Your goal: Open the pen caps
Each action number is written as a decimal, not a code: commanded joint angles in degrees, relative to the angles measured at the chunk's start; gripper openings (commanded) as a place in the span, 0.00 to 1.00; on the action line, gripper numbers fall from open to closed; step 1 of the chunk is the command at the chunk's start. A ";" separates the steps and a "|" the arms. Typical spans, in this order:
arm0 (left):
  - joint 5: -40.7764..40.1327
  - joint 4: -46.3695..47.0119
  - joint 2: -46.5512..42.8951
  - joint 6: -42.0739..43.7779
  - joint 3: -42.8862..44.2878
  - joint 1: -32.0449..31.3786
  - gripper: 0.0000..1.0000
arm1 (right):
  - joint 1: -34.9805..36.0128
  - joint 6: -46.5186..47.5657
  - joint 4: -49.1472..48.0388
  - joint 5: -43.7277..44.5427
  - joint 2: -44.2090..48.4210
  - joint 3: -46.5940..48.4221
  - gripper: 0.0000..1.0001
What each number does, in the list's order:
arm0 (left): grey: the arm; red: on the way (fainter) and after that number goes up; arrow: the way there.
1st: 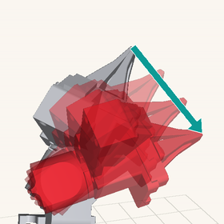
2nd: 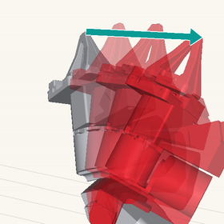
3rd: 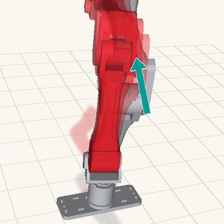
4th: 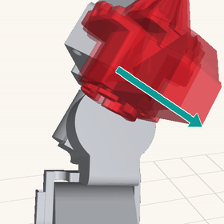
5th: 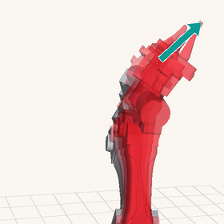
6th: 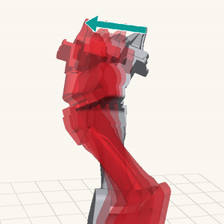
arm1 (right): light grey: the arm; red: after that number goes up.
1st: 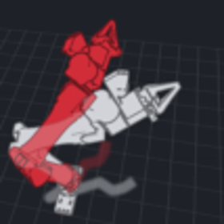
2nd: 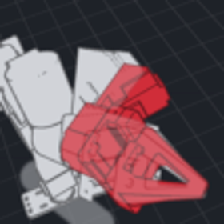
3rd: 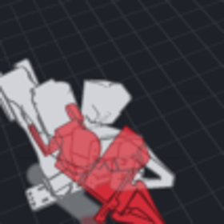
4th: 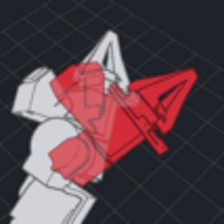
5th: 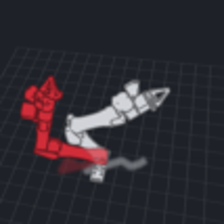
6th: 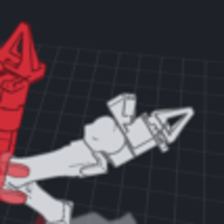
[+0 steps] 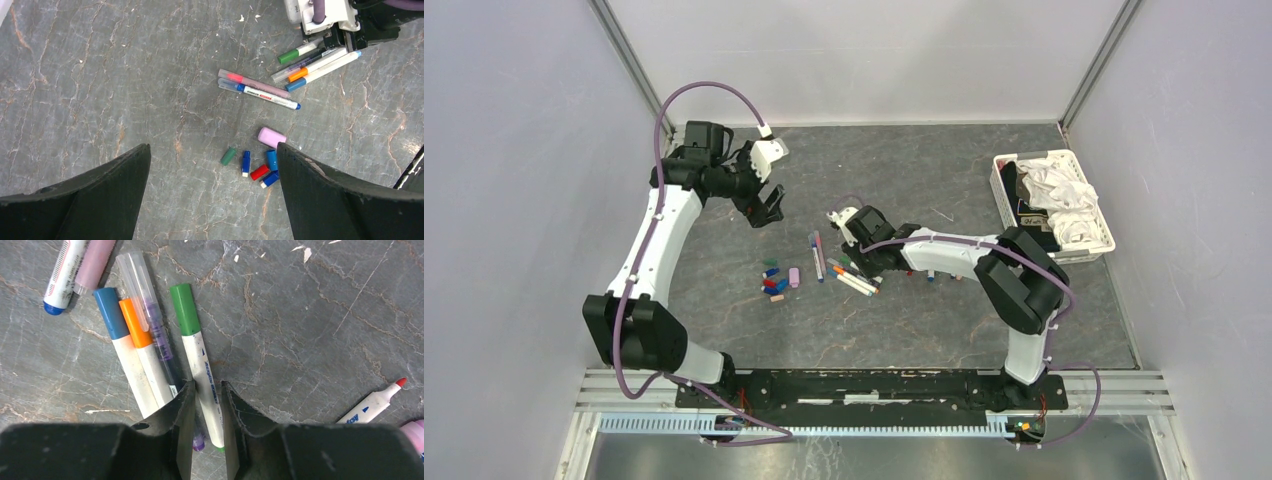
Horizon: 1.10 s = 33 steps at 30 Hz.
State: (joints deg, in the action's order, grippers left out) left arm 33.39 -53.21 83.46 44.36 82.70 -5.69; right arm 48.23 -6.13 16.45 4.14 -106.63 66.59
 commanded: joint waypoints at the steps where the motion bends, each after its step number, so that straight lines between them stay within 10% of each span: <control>1: 2.24 0.78 -1.80 -0.46 -0.26 0.24 1.00 | -0.13 0.84 -1.30 1.29 -0.85 0.76 0.28; 12: 11.55 -5.71 -5.97 13.18 -4.70 0.24 1.00 | -4.16 -0.05 -2.42 -1.42 -0.70 -1.98 0.13; 22: 16.43 -17.17 -2.01 32.03 -8.26 -0.29 0.96 | -8.70 -1.01 -1.70 -26.65 8.55 0.92 0.00; 33: 11.90 -12.52 -2.25 32.95 -12.25 -9.32 0.90 | -7.31 0.22 4.82 -52.56 5.98 8.49 0.00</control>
State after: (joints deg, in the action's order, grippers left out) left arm 46.46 -68.38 82.00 75.09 72.16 -12.60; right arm 40.05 -6.90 19.25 -37.21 -100.53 72.71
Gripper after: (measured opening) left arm 0.911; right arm 0.023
